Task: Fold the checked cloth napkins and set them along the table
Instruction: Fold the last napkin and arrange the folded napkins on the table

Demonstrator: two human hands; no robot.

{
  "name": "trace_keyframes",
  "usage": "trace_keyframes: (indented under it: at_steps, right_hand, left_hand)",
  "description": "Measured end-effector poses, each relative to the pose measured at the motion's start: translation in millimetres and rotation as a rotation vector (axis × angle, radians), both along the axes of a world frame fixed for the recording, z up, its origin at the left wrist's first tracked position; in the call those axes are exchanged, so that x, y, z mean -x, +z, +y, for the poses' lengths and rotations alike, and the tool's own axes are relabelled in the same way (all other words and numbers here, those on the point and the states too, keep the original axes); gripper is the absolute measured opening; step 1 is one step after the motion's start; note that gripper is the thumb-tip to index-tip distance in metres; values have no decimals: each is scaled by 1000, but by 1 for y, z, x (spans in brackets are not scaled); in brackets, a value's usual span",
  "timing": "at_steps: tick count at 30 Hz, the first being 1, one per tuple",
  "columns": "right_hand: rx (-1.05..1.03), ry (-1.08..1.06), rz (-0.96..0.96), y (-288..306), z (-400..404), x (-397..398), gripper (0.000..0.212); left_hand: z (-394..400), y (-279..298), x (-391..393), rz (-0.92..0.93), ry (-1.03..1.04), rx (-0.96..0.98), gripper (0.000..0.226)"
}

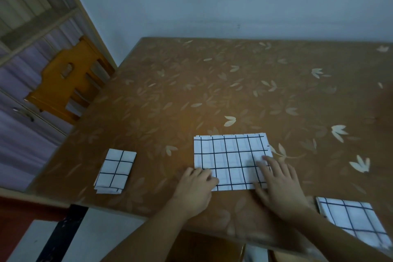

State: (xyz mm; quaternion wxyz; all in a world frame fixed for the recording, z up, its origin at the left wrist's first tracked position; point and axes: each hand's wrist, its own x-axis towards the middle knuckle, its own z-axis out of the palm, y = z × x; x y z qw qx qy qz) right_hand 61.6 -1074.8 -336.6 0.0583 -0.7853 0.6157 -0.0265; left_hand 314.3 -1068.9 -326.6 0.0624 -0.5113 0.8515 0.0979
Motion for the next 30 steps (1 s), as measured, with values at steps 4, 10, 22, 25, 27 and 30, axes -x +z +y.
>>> trace_keyframes:
  at_steps: [4,10,22,25,27,30]
  right_hand:
    - [39,236,65,6,13,19,37]
    - [28,422,326,20,-25,20,17]
    - [-253,191,-211,58,34,-68,16]
    - [-327,138,-445,50,45,-70,27]
    - [-319,189,-340,38,50,-57,55]
    - [-202,245,-134,16,54,-37,59]
  left_hand:
    - [8,1,6,9,70,-4,33]
    - [16,-7,7,-3,111,-5,37]
    - [32,20,22,191,4,168,38]
    - [29,24,18,247,49,153,20]
    - [32,23,10,284,86,133,21]
    - [39,16,-6,417,165,-11,19]
